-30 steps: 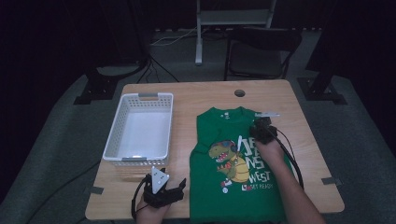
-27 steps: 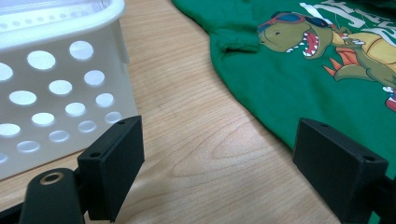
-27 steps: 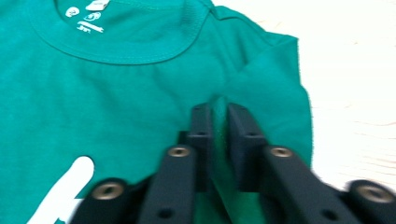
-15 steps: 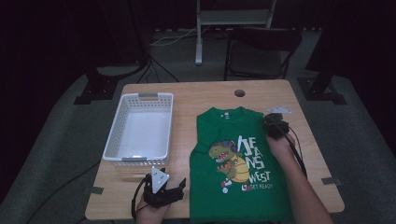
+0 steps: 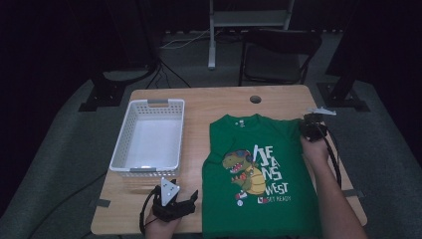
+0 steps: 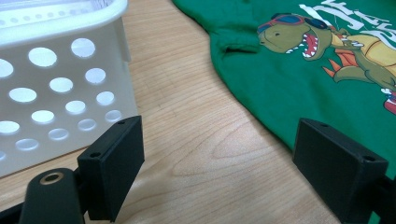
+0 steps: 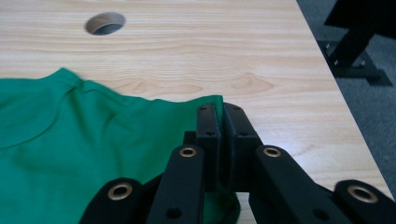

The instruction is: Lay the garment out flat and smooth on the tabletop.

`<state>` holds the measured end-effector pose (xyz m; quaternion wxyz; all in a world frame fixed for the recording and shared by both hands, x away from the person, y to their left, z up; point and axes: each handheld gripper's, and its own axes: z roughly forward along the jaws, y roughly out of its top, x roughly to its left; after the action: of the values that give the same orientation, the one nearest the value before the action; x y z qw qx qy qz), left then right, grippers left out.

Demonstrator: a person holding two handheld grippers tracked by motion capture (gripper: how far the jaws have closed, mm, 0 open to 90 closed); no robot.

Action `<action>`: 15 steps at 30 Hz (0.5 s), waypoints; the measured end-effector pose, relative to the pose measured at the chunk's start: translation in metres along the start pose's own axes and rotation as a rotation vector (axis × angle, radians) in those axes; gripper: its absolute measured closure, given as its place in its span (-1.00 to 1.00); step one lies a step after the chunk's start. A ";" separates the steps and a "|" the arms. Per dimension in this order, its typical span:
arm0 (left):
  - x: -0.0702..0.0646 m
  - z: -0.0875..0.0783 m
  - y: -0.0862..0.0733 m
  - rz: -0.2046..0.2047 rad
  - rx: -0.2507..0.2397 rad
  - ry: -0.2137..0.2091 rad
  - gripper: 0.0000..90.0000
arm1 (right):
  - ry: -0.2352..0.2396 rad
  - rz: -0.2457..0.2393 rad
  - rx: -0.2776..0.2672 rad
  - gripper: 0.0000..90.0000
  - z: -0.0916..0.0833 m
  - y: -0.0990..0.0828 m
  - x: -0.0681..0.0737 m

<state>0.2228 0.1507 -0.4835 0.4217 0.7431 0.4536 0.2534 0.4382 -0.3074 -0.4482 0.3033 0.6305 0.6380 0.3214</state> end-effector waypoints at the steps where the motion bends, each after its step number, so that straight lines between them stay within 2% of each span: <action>1: 0.000 0.000 0.000 -0.001 0.000 -0.001 -0.61 | 0.000 0.018 0.003 0.88 0.001 -0.001 -0.003; 3: 0.000 0.000 0.000 -0.003 0.000 -0.002 -0.61 | -0.002 0.041 0.008 0.69 0.003 -0.003 -0.007; 4: 0.000 0.000 0.000 -0.004 0.000 -0.002 -0.61 | -0.009 0.048 0.015 0.50 0.004 -0.004 -0.008; 5: 0.000 0.000 0.000 -0.004 -0.001 -0.002 -0.61 | -0.014 0.063 0.025 0.42 0.005 -0.005 -0.009; 7: 0.000 0.000 0.000 -0.004 -0.002 0.000 -0.61 | -0.040 0.077 0.034 0.03 0.005 -0.006 -0.011; 8: 0.000 0.000 0.000 -0.005 -0.004 0.001 -0.61 | -0.047 0.092 0.030 -0.07 0.004 -0.006 -0.012; 10: 0.000 0.000 0.000 -0.004 -0.003 0.001 -0.61 | -0.056 0.104 0.040 -0.21 0.003 -0.006 -0.014; 12: 0.000 0.000 0.000 -0.004 -0.003 0.001 -0.61 | -0.034 0.125 0.031 -0.38 0.001 -0.008 -0.016; 15: 0.000 0.000 0.000 -0.005 -0.001 0.000 -0.61 | -0.012 0.127 0.041 -0.53 0.000 -0.011 -0.019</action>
<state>0.2228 0.1511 -0.4835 0.4226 0.7418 0.4553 0.2528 0.4325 -0.3261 -0.4572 0.2732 0.6777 0.6015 0.3230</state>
